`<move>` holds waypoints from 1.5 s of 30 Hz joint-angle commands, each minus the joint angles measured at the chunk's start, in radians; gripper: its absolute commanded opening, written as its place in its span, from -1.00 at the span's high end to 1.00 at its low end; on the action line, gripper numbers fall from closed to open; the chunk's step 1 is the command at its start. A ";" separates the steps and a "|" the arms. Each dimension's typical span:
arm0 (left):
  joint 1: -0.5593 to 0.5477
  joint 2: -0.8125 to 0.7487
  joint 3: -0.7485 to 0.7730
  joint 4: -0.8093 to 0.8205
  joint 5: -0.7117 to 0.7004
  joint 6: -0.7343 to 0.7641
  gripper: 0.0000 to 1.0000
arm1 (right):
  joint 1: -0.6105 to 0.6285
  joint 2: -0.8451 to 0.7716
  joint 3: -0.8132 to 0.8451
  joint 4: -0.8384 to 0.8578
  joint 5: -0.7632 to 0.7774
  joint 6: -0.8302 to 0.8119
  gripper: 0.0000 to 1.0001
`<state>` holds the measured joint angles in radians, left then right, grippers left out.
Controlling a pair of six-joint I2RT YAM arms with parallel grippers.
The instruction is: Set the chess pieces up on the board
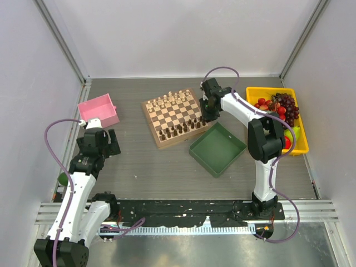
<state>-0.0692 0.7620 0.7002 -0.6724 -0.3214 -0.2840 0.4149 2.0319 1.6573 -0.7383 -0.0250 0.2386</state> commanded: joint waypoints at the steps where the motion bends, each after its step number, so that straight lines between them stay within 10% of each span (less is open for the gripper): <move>1: 0.006 0.003 0.041 0.000 0.002 0.005 -0.98 | -0.005 0.005 0.045 0.020 0.000 0.007 0.41; 19: 0.006 0.010 0.045 -0.006 0.002 0.005 -0.98 | -0.106 -0.238 -0.100 0.048 0.102 0.010 0.14; 45: 0.006 0.011 0.050 -0.010 0.019 0.002 -0.98 | -0.242 -0.427 -0.514 0.146 -0.140 0.031 -0.03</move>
<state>-0.0692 0.7750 0.7048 -0.6899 -0.3126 -0.2840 0.1711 1.6608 1.1770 -0.6159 -0.0925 0.2699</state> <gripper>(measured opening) 0.991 0.513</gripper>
